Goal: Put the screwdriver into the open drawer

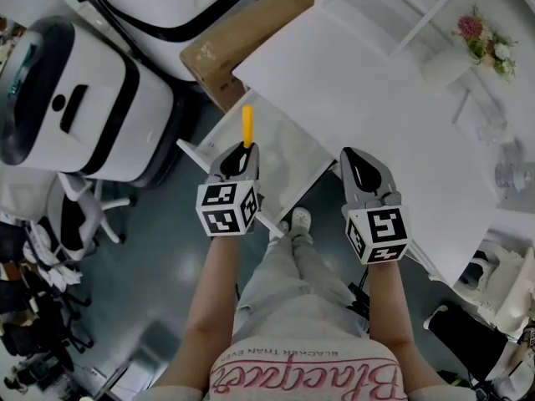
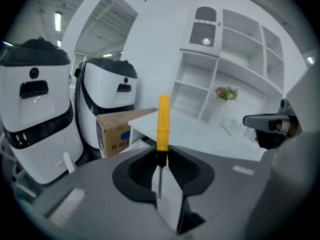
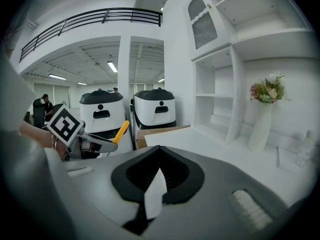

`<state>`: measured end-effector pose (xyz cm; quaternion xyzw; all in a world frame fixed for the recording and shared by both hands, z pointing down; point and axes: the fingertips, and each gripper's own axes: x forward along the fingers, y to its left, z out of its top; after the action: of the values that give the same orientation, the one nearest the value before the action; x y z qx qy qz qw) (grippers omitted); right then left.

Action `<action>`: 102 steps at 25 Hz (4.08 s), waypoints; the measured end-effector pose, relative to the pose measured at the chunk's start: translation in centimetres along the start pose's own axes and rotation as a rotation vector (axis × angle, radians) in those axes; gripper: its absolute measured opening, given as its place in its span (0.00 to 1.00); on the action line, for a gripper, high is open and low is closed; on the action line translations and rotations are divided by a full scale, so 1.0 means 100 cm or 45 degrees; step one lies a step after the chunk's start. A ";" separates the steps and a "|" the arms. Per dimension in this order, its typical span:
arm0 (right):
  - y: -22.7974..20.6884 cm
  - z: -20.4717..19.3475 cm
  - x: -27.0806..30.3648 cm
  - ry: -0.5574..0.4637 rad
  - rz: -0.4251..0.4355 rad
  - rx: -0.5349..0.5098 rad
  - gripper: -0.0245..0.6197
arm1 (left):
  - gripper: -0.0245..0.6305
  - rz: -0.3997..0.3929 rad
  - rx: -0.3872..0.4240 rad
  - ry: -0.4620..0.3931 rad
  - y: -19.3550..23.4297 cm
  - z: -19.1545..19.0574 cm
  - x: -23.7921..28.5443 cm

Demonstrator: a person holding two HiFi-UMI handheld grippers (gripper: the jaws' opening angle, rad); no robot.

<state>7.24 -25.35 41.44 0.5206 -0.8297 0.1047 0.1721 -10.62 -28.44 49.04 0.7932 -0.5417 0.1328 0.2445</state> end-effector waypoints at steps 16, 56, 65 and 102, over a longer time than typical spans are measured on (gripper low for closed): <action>-0.014 -0.008 0.020 0.067 0.038 -0.069 0.04 | 0.18 0.093 -0.168 0.367 0.009 -0.062 0.059; -0.015 -0.043 0.062 0.151 0.099 -0.005 0.04 | 0.18 0.221 -0.509 0.782 0.041 -0.188 0.141; -0.011 -0.053 0.062 0.174 0.108 0.007 0.04 | 0.18 0.250 -0.503 0.850 0.050 -0.210 0.147; -0.014 -0.070 0.049 0.163 0.079 0.083 0.04 | 0.32 0.265 -0.560 0.929 0.040 -0.234 0.155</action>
<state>7.76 -27.50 49.78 0.4923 -0.8289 0.1701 0.2042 -7.24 -29.48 77.14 0.5645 -0.5124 0.3095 0.5683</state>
